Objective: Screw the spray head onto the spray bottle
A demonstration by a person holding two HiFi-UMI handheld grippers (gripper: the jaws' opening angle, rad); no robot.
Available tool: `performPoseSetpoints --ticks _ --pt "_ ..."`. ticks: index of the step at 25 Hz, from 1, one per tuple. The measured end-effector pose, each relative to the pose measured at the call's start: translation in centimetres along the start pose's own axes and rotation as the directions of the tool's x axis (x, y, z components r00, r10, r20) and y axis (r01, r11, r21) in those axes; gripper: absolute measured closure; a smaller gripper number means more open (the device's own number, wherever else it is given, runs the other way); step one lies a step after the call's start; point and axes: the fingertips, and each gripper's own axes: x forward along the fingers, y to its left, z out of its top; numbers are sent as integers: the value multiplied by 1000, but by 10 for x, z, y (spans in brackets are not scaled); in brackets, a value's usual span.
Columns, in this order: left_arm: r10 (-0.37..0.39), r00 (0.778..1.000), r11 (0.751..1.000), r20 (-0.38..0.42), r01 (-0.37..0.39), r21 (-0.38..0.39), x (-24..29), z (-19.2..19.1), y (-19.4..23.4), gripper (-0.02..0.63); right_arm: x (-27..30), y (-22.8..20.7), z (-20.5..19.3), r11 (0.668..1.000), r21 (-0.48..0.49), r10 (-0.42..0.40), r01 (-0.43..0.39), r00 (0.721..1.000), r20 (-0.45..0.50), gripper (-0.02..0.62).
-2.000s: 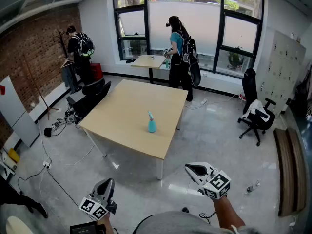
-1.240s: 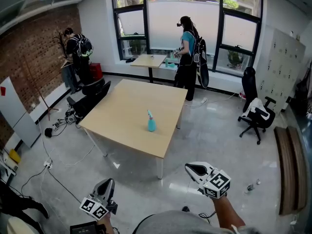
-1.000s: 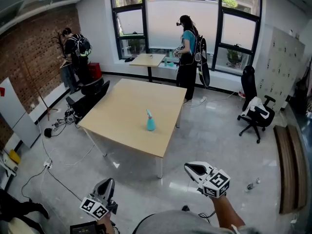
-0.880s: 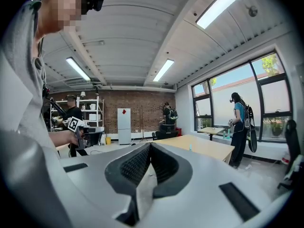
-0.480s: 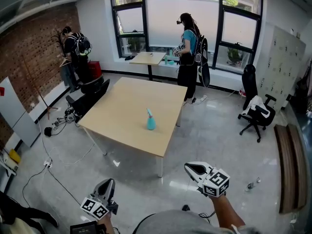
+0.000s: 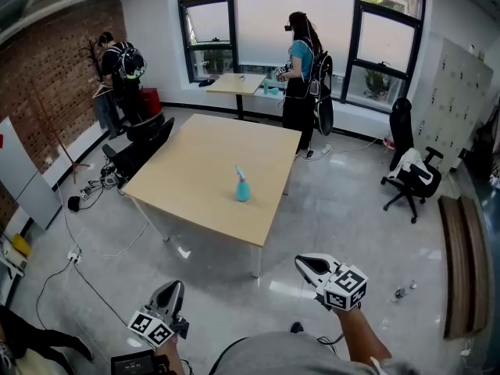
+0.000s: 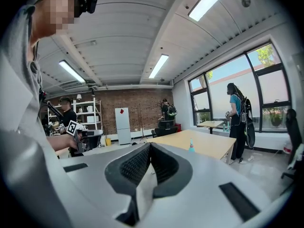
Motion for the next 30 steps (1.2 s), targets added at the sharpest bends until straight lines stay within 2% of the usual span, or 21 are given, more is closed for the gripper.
performPoseSetpoints --ticks 8,11,15,19,22,25,30 --pt "-18 999 999 36 20 -46 13 11 12 601 14 -2 19 1000 -19 2 -1 1000 25 590" --pt "-22 999 998 26 23 -57 24 6 17 600 16 -8 15 1000 -8 1 -1 1000 11 589" --pt "-35 999 996 -3 34 -78 48 -14 22 601 30 -31 1 1000 21 -1 1 1000 -21 589" --pt "-55 997 994 -48 50 -96 100 -31 23 601 61 -70 11 999 22 29 -29 1000 -3 589" --pt "-74 994 992 -78 65 -107 152 -42 28 601 91 -108 21 997 13 71 -71 997 25 589" --pt "-67 991 994 -112 57 -91 207 -49 39 600 119 -141 21 988 10 157 -157 988 15 588" --pt "-12 997 994 -71 4 -111 276 -47 44 600 148 -177 34 947 -27 320 -321 947 -10 588"
